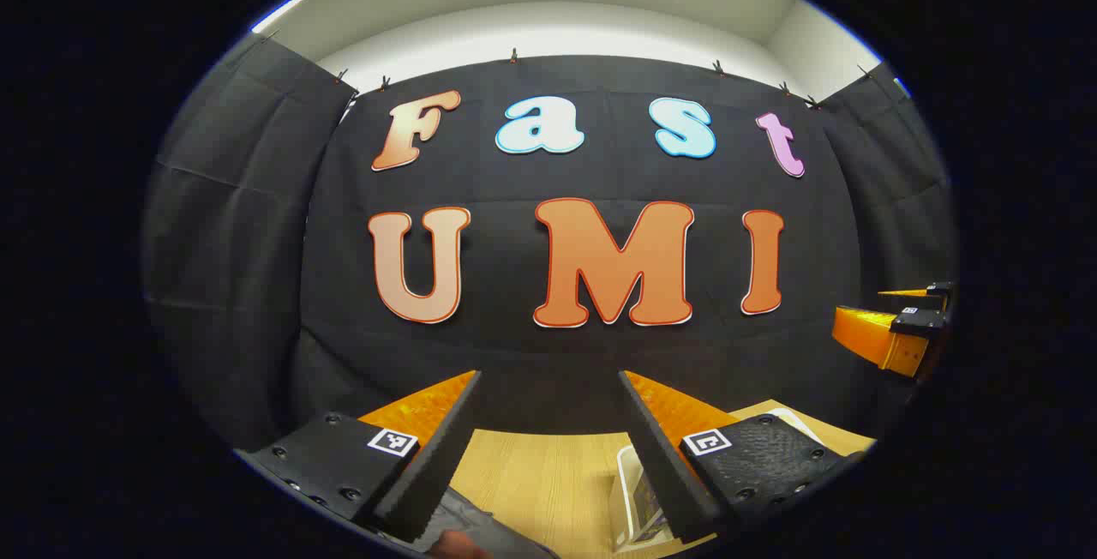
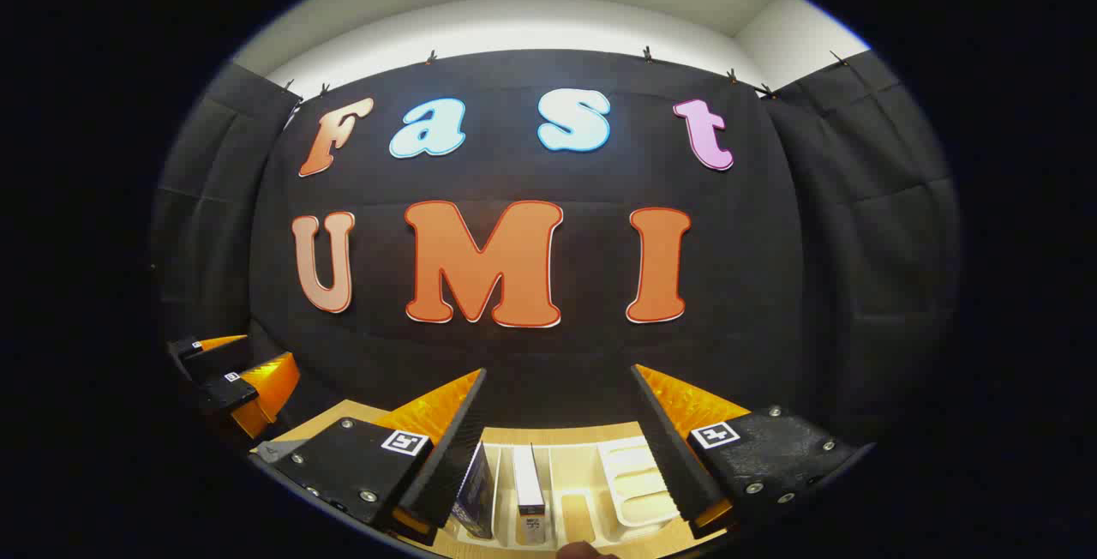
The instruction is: Open the schoolbag, grab two books from the bookshelf and put them into the schoolbag.
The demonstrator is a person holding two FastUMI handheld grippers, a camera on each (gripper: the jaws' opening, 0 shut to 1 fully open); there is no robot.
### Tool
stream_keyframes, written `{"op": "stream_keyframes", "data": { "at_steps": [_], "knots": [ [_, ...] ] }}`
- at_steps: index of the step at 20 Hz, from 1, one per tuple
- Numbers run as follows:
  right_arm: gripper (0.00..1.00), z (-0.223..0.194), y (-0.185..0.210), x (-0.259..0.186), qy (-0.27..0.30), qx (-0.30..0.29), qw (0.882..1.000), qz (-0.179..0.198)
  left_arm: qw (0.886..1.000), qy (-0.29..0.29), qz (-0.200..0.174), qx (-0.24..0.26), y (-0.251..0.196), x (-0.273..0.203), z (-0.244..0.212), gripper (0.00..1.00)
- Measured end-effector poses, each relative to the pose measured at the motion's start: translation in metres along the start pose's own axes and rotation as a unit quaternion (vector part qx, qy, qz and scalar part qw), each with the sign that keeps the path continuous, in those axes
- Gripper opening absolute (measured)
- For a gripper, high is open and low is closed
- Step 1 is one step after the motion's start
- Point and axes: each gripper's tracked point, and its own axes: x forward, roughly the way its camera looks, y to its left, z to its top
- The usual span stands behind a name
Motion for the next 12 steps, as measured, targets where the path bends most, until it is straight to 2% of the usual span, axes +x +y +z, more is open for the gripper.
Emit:
{"op": "stream_keyframes", "data": {
  "at_steps": [1,2,3,4,5,6,7,12],
  "knots": [
    [0.95,0.0,0.001,0.003,0.0,0.001,1.0,0.004,1.0,0.0,0.0,0.001,-0.002,0.002,0.0,0.96],
    [1.0,0.001,0.003,0.005,-0.001,0.001,1.0,0.01,1.0,0.001,0.001,0.002,-0.003,0.0,0.0,0.96],
    [0.95,0.001,0.004,0.006,-0.001,0.001,1.0,0.014,1.0,-0.001,0.002,0.002,-0.003,-0.001,0.002,0.96],
    [1.0,0.001,0.004,0.007,-0.004,-0.001,1.0,0.017,1.0,-0.002,0.003,0.001,-0.003,-0.002,0.002,0.97],
    [0.95,0.003,0.003,0.007,-0.006,-0.005,1.0,0.015,1.0,-0.002,0.005,-0.004,-0.003,-0.002,0.002,0.97],
    [1.0,0.003,0.003,0.007,-0.009,-0.008,1.0,0.018,1.0,-0.003,0.006,-0.013,-0.002,-0.004,0.0,0.97],
    [0.95,0.004,0.004,0.007,-0.01,-0.009,1.0,0.019,1.0,-0.002,0.001,-0.024,-0.004,-0.005,-0.002,0.98],
    [0.95,0.001,0.003,0.006,-0.007,-0.014,1.0,0.021,0.999,0.002,0.005,-0.034,-0.003,-0.013,-0.007,0.96]
  ]
}}
